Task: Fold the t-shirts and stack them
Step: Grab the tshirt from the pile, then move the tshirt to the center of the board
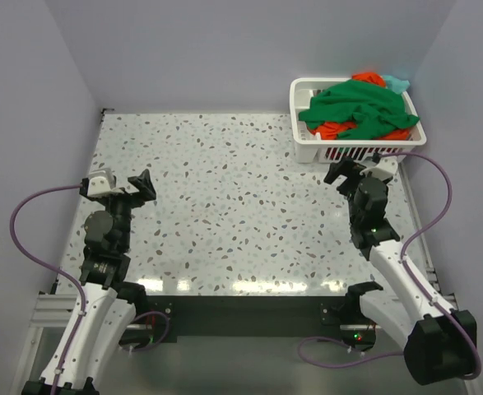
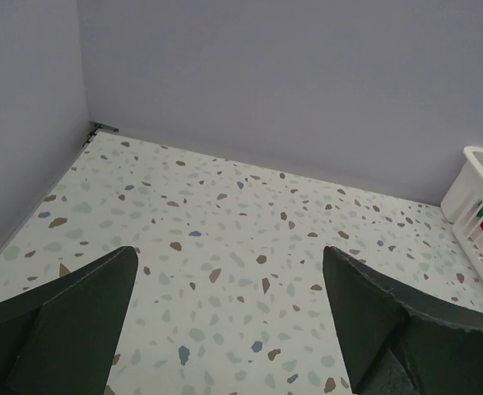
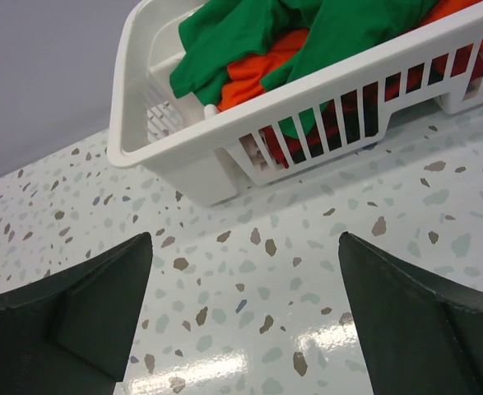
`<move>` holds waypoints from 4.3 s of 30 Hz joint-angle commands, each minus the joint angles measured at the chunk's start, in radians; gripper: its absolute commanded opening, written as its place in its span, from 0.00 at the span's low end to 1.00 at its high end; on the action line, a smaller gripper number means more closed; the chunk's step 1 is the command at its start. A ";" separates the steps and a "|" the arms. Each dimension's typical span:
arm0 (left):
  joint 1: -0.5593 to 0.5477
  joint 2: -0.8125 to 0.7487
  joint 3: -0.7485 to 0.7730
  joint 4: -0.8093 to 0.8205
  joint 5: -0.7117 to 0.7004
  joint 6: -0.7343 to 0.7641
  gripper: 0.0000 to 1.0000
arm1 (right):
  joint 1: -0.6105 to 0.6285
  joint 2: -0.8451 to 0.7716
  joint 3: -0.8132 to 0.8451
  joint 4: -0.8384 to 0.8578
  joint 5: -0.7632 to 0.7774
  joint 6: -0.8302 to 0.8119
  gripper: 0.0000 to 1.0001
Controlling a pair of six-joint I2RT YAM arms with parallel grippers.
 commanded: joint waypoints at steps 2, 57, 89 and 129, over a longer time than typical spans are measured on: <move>-0.004 -0.006 -0.003 0.017 -0.019 -0.012 1.00 | 0.002 -0.045 0.005 0.034 -0.007 -0.011 0.99; -0.004 -0.020 -0.044 0.030 0.019 -0.003 1.00 | -0.216 1.070 1.134 -0.327 0.257 -0.137 0.63; -0.002 -0.015 -0.052 0.045 0.033 -0.002 1.00 | 0.098 0.453 1.046 -0.178 0.176 -0.340 0.00; -0.128 0.375 -0.003 0.195 0.192 -0.009 1.00 | 0.402 0.440 0.502 -0.132 0.108 -0.045 0.99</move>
